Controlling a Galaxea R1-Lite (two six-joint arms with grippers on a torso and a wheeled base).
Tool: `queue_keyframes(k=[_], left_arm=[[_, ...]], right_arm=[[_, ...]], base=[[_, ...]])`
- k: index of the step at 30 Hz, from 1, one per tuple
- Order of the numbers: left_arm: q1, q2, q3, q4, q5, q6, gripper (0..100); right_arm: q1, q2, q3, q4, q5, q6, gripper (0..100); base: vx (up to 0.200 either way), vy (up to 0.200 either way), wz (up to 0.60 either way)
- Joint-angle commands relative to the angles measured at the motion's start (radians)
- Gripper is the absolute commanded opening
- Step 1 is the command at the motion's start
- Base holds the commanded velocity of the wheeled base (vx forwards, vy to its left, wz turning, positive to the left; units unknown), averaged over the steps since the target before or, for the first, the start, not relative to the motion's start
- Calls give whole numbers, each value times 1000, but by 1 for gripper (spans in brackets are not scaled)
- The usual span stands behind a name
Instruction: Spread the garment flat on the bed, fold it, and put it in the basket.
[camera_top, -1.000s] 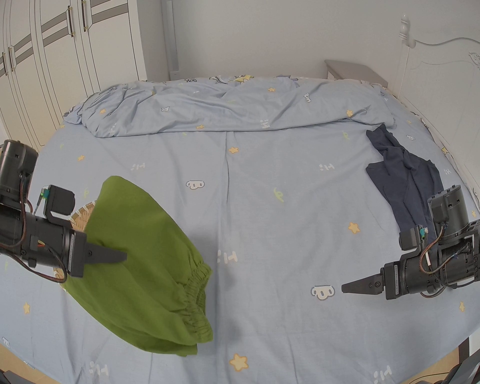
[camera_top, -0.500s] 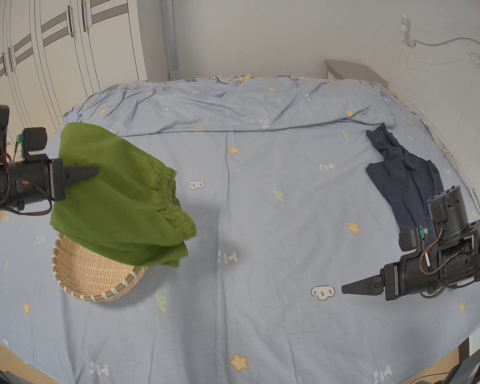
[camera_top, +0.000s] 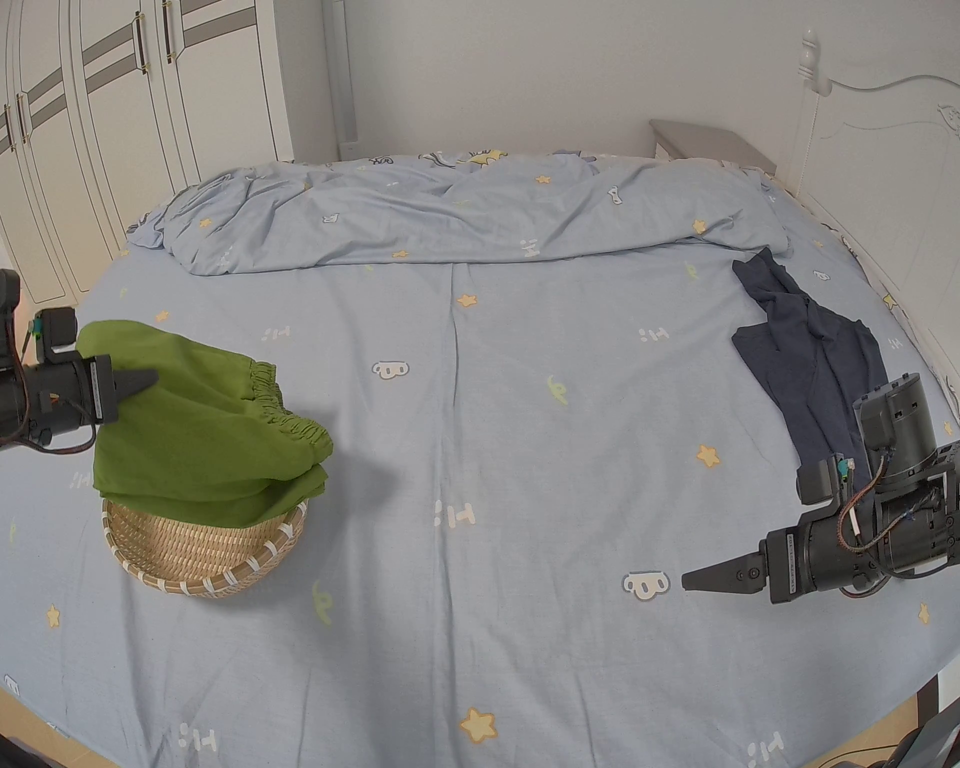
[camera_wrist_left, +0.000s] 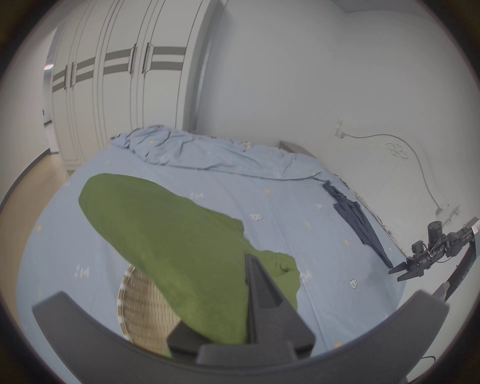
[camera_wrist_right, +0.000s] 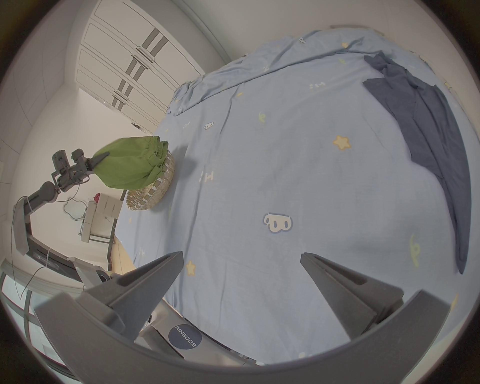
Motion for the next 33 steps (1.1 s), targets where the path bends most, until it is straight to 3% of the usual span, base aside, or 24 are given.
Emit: queue_keyframes(k=[1,8,12,15,20,28,29,33], left_arm=[[49,19,83,8,3,-3,0],[115,173,134,31,17,-3,0],[121,338,25,141,178,-60,0],[113,401,-7,155,227,-80,0],[76,485,-59,158,232,-112,0],[46,427,-92,155,232,-174,0],[43,417,-92,161,232,-172,100],[43,376,-86,164,235,-171,100]], right_arm=[[7,-2,0,2,1,-1,100],[33,-3,2,3,1,6,100],[33,-2,6,2,1,6,100],[33,-2,6,2,1,6,100],[33,0,6,2,1,6,100],[33,1,8,2,1,7,100],[33,3,8,2,1,7,100],[33,3,8,2,1,7,100]], base=[[0,0,0],[0,0,0],[0,0,0],[0,0,0],[0,0,0],[0,0,0],[0,0,0],[0,0,0]])
